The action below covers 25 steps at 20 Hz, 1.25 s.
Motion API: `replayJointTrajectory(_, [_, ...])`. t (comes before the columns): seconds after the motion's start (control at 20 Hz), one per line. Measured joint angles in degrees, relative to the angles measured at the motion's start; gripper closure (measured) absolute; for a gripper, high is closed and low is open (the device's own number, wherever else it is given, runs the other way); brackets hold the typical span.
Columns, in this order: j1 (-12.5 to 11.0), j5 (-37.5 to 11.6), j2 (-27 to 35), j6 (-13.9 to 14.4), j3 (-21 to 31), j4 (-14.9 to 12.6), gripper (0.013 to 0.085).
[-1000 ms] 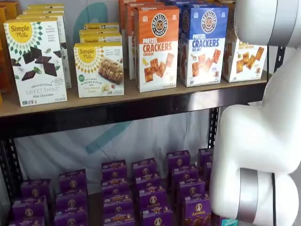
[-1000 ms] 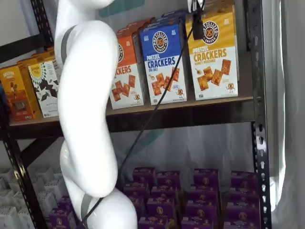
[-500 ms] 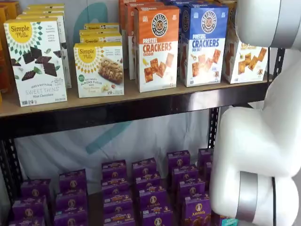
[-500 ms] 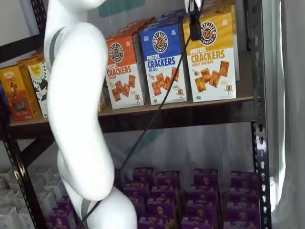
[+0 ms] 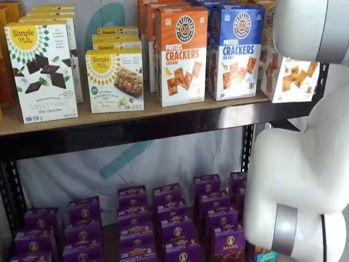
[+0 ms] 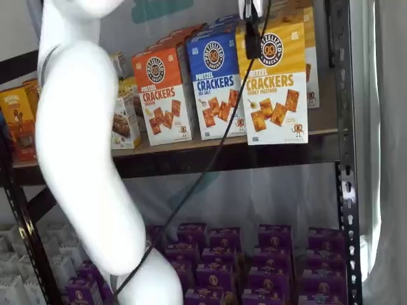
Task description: Retrieve the yellow and white box located on the top shelf, the sixth one from the left
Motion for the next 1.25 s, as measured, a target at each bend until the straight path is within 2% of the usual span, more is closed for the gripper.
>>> replayJointTrajectory(0.3, [-2.92,2.22,-5.78,-2.50,5.39,0.35,0.0370])
replayJointTrajectory(0.55, [-3.94,3.65,-9.46,-3.79,8.89,-0.59,0.0370])
replayJointTrajectory(0.8, [-3.96,3.99,-12.43,-4.34,12.15,-1.85,0.0370])
replayJointTrajectory(1.25, [-3.44,3.86,-14.52,-3.80,14.71,-1.72,0.0370])
